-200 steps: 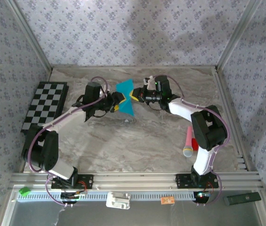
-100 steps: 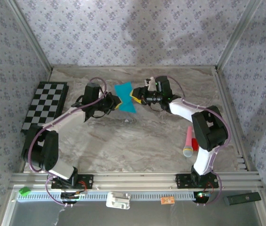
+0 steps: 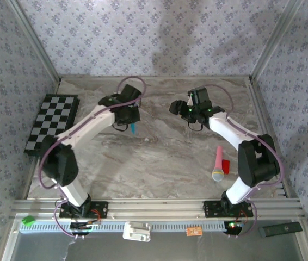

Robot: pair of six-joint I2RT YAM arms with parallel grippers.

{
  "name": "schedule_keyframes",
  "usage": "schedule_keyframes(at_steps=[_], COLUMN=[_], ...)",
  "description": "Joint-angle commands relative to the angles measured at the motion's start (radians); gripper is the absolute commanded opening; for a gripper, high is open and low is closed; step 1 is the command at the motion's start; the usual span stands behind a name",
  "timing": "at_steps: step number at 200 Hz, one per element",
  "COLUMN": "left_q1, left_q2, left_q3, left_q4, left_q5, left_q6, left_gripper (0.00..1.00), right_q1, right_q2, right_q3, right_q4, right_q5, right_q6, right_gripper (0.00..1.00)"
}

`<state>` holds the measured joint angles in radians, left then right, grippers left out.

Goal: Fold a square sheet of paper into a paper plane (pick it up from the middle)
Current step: Turn over the paper at the center of the table, then move the paper to the center of the table.

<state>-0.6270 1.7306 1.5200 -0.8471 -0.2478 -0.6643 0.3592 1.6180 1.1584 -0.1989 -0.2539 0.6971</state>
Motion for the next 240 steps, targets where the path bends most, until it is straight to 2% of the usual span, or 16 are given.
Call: schedule_keyframes(at_steps=[1, 20, 48, 80, 116, 143, 167, 213, 240], left_q1=[-0.057, -0.093, -0.125, -0.130, -0.107, -0.029, 0.057, 0.237, 0.367], left_q2=[0.107, 0.184, 0.262, 0.309, 0.282, 0.202, 0.100, -0.126, -0.257], left_q3=[0.090, 0.143, 0.180, 0.167, 0.102, -0.007, -0.125, -0.339, -0.468], left_q4=[-0.249, -0.282, -0.258, -0.177, -0.033, 0.113, 0.248, 0.311, 0.329], left_q5=[-0.294, -0.352, -0.329, -0.178, 0.082, 0.295, 0.421, 0.415, 0.436], left_q6=[0.069, 0.062, 0.042, 0.012, 0.007, -0.053, -0.102, -0.147, -0.154], left_gripper=[0.08, 0.08, 0.08, 0.13, 0.34, 0.43, 0.48, 0.58, 0.70], right_q1=[-0.013, -0.027, -0.057, -0.099, -0.112, -0.105, -0.051, 0.151, 0.270], right_q2=[-0.042, -0.058, -0.090, -0.125, -0.140, -0.127, -0.069, 0.115, 0.249], right_q3=[0.002, -0.020, -0.068, -0.122, -0.139, -0.143, -0.098, 0.067, 0.191], right_q4=[-0.085, -0.100, -0.107, -0.113, -0.113, -0.079, -0.078, -0.085, -0.113], right_q5=[0.132, 0.170, 0.228, 0.261, 0.265, 0.221, 0.170, 0.075, 0.030], right_q6=[-0.041, -0.017, 0.040, 0.091, 0.095, 0.077, 0.028, -0.022, -0.041], right_gripper=[0.69, 0.69, 0.69, 0.69, 0.68, 0.67, 0.65, 0.57, 0.53])
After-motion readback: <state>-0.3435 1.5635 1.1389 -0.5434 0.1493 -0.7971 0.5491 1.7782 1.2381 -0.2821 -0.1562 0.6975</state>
